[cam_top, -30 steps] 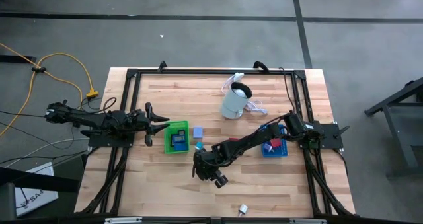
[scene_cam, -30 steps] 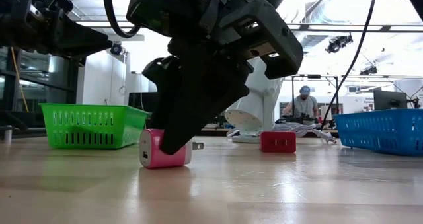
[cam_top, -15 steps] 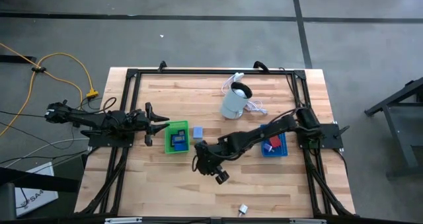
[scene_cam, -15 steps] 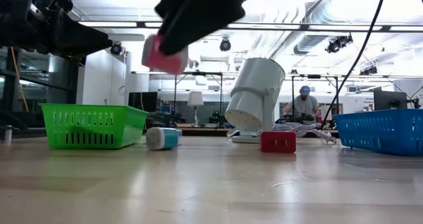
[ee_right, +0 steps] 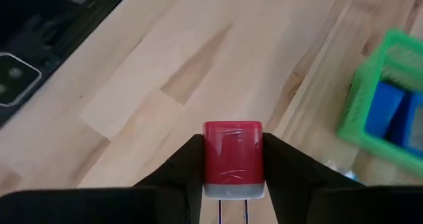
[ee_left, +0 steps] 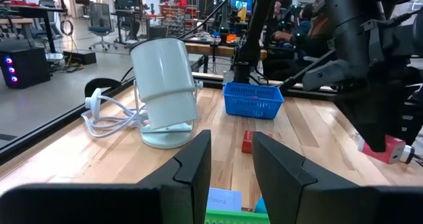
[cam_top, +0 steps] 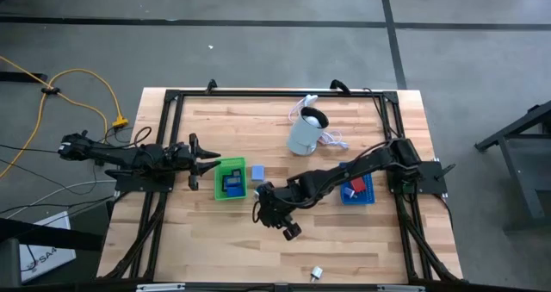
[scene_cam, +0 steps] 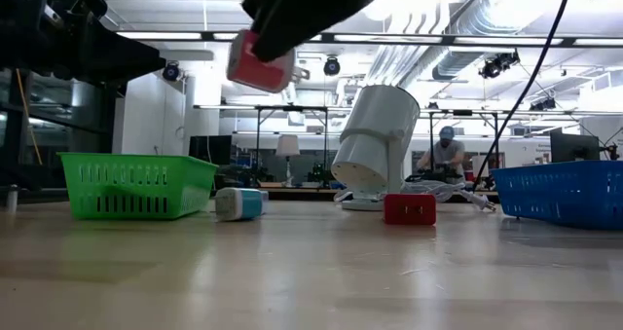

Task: Pick & Place Office items
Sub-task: Put the pink charger adapter into the blue bin

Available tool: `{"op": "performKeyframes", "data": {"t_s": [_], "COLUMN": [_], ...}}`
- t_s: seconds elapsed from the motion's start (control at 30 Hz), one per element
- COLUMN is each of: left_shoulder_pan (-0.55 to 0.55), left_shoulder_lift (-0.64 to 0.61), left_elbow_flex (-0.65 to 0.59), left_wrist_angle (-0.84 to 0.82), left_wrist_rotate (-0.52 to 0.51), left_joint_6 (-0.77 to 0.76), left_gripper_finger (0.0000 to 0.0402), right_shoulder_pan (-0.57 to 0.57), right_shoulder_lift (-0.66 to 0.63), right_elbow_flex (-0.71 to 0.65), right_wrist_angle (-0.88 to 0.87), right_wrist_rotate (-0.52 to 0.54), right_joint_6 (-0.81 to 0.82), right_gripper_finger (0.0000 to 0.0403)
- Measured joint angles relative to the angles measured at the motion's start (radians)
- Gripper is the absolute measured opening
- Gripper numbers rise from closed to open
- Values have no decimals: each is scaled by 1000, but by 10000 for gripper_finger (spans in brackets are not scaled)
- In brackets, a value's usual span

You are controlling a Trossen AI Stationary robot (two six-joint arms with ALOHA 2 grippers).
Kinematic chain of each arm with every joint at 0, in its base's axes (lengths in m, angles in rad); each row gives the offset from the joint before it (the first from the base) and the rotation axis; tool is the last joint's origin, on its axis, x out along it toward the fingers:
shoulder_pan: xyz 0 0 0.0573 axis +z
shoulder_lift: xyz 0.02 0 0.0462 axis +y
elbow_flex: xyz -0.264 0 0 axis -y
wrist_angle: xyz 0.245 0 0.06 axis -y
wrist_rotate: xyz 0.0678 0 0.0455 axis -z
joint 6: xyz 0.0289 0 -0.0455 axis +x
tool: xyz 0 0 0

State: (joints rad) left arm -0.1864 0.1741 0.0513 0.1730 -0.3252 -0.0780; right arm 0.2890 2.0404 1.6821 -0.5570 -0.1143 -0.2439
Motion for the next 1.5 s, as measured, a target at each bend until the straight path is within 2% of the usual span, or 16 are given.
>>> {"op": "performKeyframes", "data": {"t_s": [0.27, 0.53, 0.87, 1.03, 1.3, 1.5], "left_shoulder_pan": [0, 0, 0, 0, 0, 0], "left_shoulder_lift": [0, 0, 0, 0, 6, 20], "left_elbow_flex": [0, 0, 0, 0, 0, 0], "left_wrist_angle": [0, 0, 0, 2, 15, 28], "left_wrist_rotate": [0, 0, 0, 0, 0, -2], "left_joint_6": [0, 0, 0, 0, 0, 0], "left_gripper_finger": [103, 103, 103, 103, 103, 103], "right_shoulder_pan": [-44, -83, -102, -111, -136, -135], "right_shoulder_lift": [-11, -12, -83, -143, -304, -439], "right_elbow_flex": [0, 0, -4, -75, -305, -480], "right_wrist_angle": [-80, -149, -274, -305, -221, -184], "right_wrist_rotate": [8, 12, 116, 135, 161, 263], "right_joint_6": [135, 174, 241, 303, 423, 551], "right_gripper_finger": [121, 118, 118, 119, 120, 118]}}
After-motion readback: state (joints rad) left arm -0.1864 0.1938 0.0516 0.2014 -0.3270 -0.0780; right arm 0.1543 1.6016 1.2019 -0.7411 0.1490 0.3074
